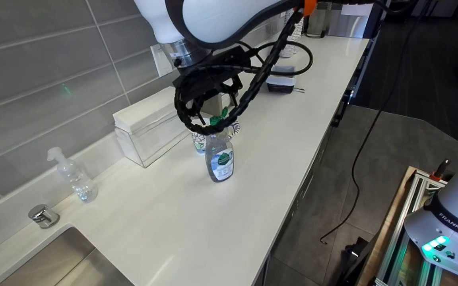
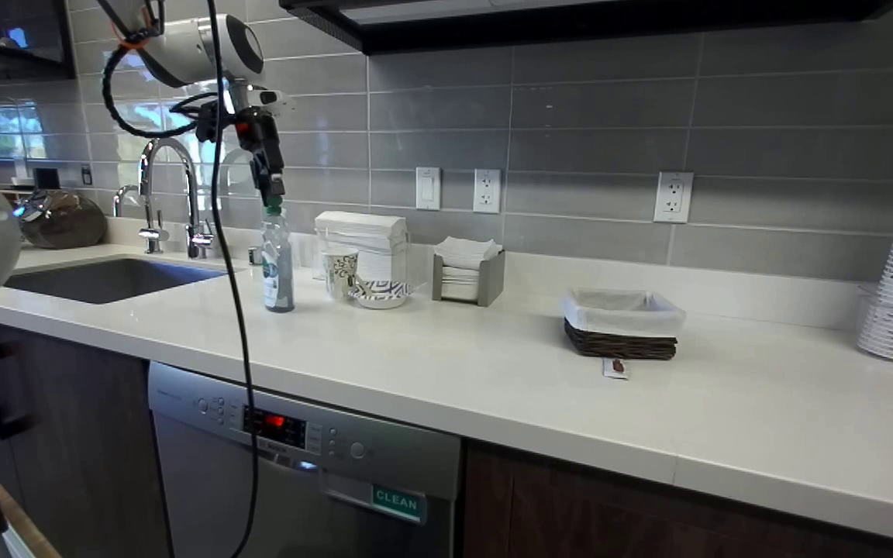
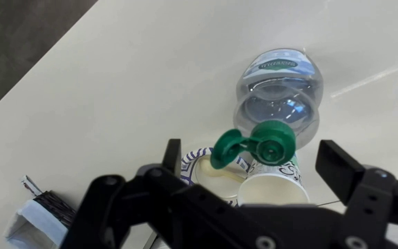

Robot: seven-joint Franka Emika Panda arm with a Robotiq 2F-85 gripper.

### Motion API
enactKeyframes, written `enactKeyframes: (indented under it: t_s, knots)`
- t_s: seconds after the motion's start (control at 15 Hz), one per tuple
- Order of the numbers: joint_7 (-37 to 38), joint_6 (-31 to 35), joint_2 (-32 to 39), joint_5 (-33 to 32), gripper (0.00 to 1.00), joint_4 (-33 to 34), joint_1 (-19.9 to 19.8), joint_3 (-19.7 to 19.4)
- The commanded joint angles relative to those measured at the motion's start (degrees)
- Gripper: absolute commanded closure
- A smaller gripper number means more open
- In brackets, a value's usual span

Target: Close the soap bottle

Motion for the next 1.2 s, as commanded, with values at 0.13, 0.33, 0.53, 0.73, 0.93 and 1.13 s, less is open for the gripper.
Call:
enactKeyframes:
  t_s: [0.13,0.33,0.53,0.73,0.93,1.13]
  knots:
    - [0.3,-1.5,0.7,1.2,0.00,-0.1,0.5,-0.6]
    - [0.4,-1.1,1.0,1.3,0.04,-0.3,0.5,-0.6]
    - [0.4,-1.1,1.1,1.0,0.15,0.0,0.6,-0.7]
    - [0.3,-1.1,1.0,0.9,0.22,0.1,0.6,-0.7]
    - [0.2,-1.1,0.9,0.8,0.37,0.2,0.7,-0.7]
    - [0.1,-1.1,0.7,0.6,0.51,0.2,0.8,-0.6]
